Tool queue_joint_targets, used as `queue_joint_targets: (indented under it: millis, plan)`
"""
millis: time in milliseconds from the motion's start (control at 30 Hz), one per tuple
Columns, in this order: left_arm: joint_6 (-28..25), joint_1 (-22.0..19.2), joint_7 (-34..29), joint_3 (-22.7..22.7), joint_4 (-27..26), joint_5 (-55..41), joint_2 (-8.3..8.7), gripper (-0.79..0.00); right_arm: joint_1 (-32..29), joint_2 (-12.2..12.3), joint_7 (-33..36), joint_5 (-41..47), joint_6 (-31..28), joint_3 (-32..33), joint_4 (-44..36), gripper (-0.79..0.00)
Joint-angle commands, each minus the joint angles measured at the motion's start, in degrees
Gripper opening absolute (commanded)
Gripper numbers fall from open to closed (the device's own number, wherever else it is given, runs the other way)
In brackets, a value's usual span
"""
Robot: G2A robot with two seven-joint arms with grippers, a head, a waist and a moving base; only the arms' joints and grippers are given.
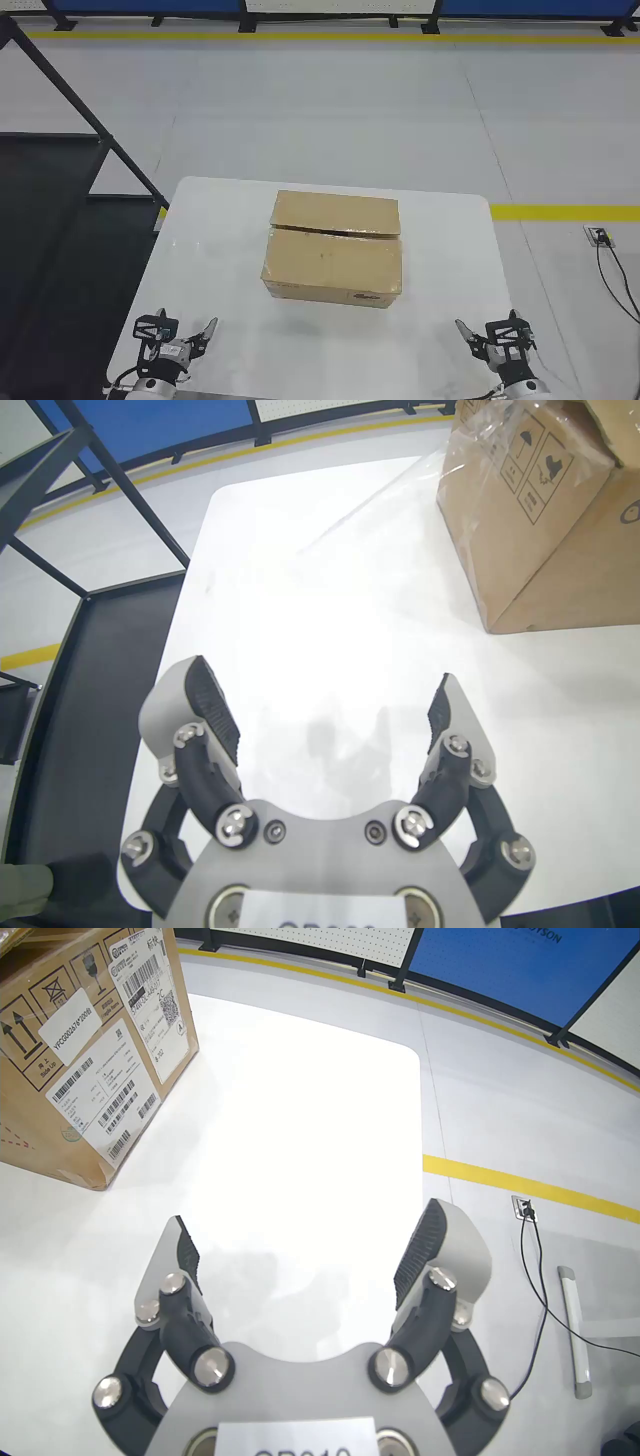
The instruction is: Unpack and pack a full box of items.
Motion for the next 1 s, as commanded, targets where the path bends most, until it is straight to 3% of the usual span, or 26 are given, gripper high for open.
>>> queue_joint_targets:
  millis: [0,567,767,967]
  plan:
    - [0.0,0.0,0.0,0.0,0.0,0.0,0.0,-0.001,0.0,0.0,0.0,0.0,0.0,0.0,0.0,0.0]
    - [0.02,-0.19,-0.15,-0.01,0.27,-0.17,-0.02,0.0,0.03,-0.03,0.1,0.23,-0.21,-0.13,0.01,0.0]
    - [-3.23,-5.21,0.97,0.36,3.43,-4.76,-0.29,0.0,1.77,-0.1,4.53,3.41,-5.52,-1.4,-3.18,0.0]
    - [-8.13,-11.32,2.18,-0.62,6.59,-12.98,-0.48,0.0,3.94,-0.11,11.98,15.44,-11.76,-0.51,-9.26,0.0]
